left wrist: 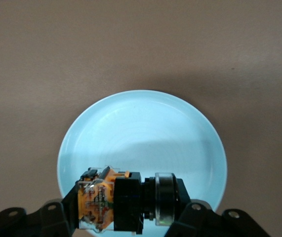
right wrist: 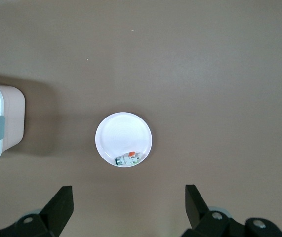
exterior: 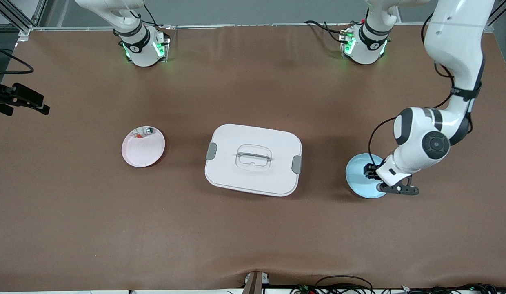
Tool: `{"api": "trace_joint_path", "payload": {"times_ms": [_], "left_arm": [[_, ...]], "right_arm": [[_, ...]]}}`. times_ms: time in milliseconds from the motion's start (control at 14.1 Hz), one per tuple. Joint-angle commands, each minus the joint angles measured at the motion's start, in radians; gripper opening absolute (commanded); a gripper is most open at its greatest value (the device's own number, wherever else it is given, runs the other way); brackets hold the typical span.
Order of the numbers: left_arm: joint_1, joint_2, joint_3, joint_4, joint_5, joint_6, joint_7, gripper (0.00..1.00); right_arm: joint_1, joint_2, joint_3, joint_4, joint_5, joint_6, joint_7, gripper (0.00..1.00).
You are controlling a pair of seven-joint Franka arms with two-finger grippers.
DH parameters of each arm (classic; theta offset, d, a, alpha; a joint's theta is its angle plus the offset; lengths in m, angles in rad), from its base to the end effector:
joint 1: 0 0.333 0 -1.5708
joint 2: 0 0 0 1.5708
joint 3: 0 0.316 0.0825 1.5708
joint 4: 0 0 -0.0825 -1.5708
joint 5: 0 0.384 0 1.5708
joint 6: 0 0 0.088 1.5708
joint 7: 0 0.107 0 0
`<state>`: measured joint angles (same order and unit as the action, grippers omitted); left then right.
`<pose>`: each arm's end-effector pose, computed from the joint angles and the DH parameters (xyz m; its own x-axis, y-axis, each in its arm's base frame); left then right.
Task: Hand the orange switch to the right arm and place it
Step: 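Close the left gripper on the orange switch and lift it, then carry the switch over the white box while the right gripper reaches in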
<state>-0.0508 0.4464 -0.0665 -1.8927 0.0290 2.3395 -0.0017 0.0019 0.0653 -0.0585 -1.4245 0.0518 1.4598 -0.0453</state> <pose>0.6284 -0.0713 0.2685 0.9917 -0.1289 0.0016 -0.1289 -0.9916 0.0078 0.5632 -0.0246 0.6468 0.9996 -0.0056 -0.0276 -0.0069 -0.9988 -0.0491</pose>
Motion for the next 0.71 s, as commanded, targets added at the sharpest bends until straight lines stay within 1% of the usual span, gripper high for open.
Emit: {"api": "trace_joint_path", "payload": {"times_ms": [0,71,284,426,638], "left_arm": [[0.006,-0.075,-0.024,0.016,0.005,-0.096,-0.024,0.0],[0.005,-0.084,-0.036,0.047,0.005,-0.145,-0.047,0.0],[0.006,-0.097,-0.102,0.154,0.003,-0.3,-0.162,0.0],[0.005,-0.095,-0.142,0.222,-0.043,-0.38,-0.26,0.0],[0.002,-0.095,-0.188,0.28,-0.151,-0.422,-0.393,0.0]], "right_arm": [[0.0,-0.016,0.003,-0.01,-0.017,0.005,0.018,1.0],[0.0,-0.015,0.002,-0.01,-0.017,0.005,0.018,1.0],[-0.005,-0.012,0.002,-0.007,-0.015,0.004,0.018,1.0],[-0.005,-0.01,0.002,-0.004,-0.015,0.004,0.019,1.0],[-0.005,-0.007,0.0,-0.004,-0.012,0.008,0.018,1.0]]}}
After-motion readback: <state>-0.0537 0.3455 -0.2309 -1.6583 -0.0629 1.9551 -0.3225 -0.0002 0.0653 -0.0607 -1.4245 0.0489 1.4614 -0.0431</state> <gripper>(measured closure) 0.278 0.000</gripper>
